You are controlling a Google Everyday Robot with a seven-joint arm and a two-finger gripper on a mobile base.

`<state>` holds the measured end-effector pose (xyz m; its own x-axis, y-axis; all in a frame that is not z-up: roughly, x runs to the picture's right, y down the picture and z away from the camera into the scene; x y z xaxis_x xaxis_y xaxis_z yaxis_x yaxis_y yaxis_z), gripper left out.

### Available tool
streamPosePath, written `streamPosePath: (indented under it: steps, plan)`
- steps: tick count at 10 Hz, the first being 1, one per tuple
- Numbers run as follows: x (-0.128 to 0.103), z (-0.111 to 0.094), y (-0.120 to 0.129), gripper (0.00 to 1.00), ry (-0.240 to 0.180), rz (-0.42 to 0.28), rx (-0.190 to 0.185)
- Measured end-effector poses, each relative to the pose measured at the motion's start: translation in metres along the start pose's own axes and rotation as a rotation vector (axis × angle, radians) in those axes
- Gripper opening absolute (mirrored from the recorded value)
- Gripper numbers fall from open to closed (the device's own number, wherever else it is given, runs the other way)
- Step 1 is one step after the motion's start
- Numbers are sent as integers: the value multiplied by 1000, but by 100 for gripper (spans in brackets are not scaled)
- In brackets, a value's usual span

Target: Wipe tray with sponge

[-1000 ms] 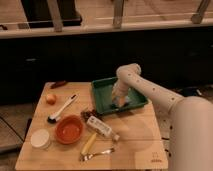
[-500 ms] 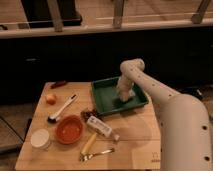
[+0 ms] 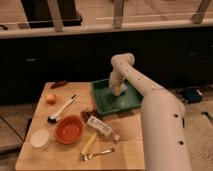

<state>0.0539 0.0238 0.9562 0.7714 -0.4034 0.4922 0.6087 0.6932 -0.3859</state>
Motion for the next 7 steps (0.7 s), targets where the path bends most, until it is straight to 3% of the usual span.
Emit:
streamPosePath:
  steps: [2, 4, 7]
  plan:
    - [-19, 0, 23, 4, -28, -21, -18]
    - [-17, -2, 46, 4, -41, 7, -33]
    - [-12, -3, 52, 4, -58, 31, -54]
